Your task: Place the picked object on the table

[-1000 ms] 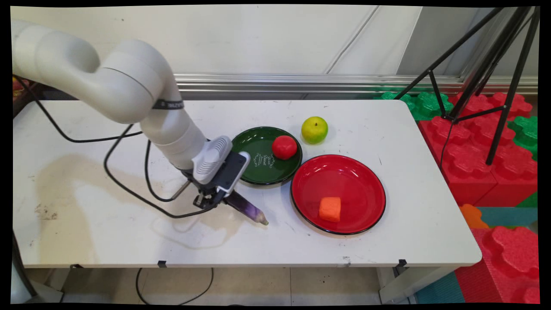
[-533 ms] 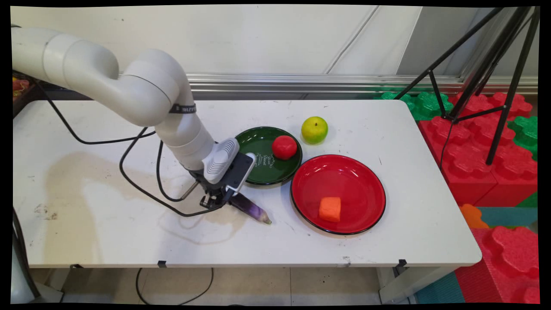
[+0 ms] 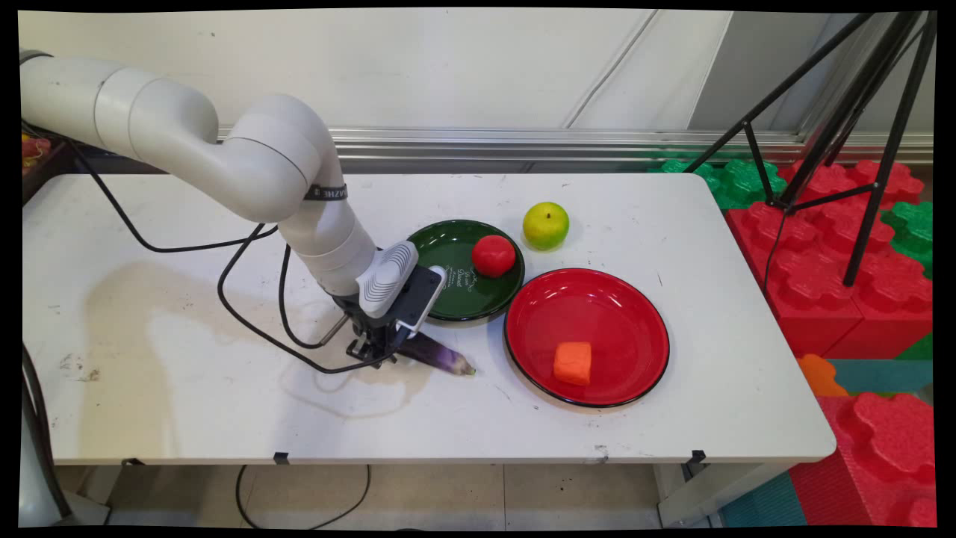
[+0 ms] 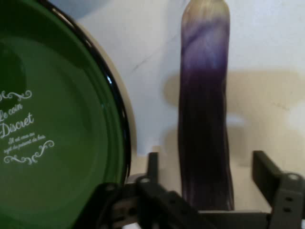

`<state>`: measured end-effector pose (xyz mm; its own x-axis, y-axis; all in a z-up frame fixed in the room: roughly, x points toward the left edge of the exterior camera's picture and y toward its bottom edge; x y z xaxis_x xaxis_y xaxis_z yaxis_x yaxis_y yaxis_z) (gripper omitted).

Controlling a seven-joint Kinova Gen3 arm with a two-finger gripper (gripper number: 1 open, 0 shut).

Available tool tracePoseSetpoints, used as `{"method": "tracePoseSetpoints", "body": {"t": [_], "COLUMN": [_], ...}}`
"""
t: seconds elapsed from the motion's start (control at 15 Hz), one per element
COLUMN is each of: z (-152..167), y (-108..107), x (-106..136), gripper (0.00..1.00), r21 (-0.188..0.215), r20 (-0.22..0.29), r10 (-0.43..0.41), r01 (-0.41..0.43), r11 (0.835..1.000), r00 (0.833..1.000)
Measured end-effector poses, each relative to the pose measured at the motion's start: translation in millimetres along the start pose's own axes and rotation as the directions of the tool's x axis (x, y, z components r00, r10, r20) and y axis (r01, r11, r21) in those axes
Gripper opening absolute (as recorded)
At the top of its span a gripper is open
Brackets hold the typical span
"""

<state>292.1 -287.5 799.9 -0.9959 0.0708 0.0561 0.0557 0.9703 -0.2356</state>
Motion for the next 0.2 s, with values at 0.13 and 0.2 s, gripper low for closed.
{"method": "tracePoseSetpoints", "body": {"t": [0.13, 0.2], "z": [0.6, 0.5], "y": [-0.8, -1.0], "x": [-1.3, -1.8], "gripper": [1.00, 1.00], "r21": [0.003, 0.004], "r20": [-0.001, -0.001], "r10": [0.000, 0.000], "r01": [0.000, 0.000], "r11": [1.000, 1.000], "r00": [1.000, 1.000]}}
